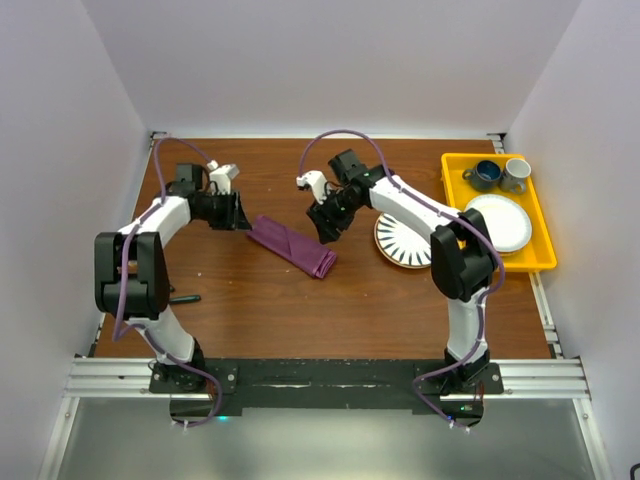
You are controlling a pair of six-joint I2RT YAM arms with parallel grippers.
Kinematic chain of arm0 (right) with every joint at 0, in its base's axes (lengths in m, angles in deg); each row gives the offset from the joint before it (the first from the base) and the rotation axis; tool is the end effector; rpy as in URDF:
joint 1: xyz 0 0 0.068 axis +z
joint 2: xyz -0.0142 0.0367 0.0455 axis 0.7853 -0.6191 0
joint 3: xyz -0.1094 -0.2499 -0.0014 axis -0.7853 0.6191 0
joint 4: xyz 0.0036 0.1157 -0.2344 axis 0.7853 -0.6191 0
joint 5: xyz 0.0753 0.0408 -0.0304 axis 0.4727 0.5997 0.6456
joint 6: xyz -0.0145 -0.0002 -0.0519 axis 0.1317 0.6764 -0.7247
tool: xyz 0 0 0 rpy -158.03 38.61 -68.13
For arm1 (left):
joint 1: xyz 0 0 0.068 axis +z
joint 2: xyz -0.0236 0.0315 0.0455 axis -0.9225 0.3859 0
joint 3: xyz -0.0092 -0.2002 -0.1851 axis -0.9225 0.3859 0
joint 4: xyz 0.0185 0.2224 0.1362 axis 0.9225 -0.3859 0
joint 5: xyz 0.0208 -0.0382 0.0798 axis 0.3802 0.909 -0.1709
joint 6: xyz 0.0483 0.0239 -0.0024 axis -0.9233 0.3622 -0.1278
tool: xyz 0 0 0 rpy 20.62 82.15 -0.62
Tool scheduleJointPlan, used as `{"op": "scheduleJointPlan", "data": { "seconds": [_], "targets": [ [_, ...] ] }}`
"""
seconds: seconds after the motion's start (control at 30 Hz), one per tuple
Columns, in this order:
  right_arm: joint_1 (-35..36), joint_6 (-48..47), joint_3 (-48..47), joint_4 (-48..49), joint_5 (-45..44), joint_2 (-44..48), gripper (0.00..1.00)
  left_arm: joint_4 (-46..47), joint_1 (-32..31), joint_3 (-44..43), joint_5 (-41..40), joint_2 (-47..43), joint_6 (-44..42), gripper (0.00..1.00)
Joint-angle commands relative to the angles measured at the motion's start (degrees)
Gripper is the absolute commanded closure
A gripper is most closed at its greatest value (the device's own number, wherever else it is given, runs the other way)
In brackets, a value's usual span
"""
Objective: Fold the napkin into a case and place the utensils inside
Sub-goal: Rotate the smaller rectangle-folded napkin at the center of the board.
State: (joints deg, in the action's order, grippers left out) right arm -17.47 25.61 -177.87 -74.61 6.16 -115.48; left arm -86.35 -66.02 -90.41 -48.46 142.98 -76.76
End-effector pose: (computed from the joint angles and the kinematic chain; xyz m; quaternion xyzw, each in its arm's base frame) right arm 0.3495 0.2561 0.2323 -0.4779 0.8205 0.2341 0.2088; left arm 0.3500 -0.0122 0.2003 0.0643 0.9219 -0.2806 0.2593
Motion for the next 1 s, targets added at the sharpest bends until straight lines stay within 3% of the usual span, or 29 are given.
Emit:
{"op": "scheduleJointPlan", "data": {
  "seconds": [0.0, 0.33, 0.67, 0.97],
  "targets": [
    [0.70, -3.17, -0.69, -1.31, -5.19, -2.41, 0.43, -0.30, -0.75, 2.76, -2.09, 0.31, 5.17, 0.57],
    [1.49, -3.17, 7.30, 0.97, -0.64, -2.16, 0.43, 6.72, -4.87, -1.71, -2.53, 8.74, 5.97, 0.58],
    [9.21, 3.59, 13.19, 6.94, 5.17, -0.05, 0.44, 10.42, -11.38, -10.76, 2.21, 17.80, 6.67, 0.59],
    [10.19, 5.09, 10.91, 4.59, 4.39, 0.56, 0.31, 6.92, -12.53, -14.46, 2.83, 17.64, 4.13, 0.50]
  ]
}}
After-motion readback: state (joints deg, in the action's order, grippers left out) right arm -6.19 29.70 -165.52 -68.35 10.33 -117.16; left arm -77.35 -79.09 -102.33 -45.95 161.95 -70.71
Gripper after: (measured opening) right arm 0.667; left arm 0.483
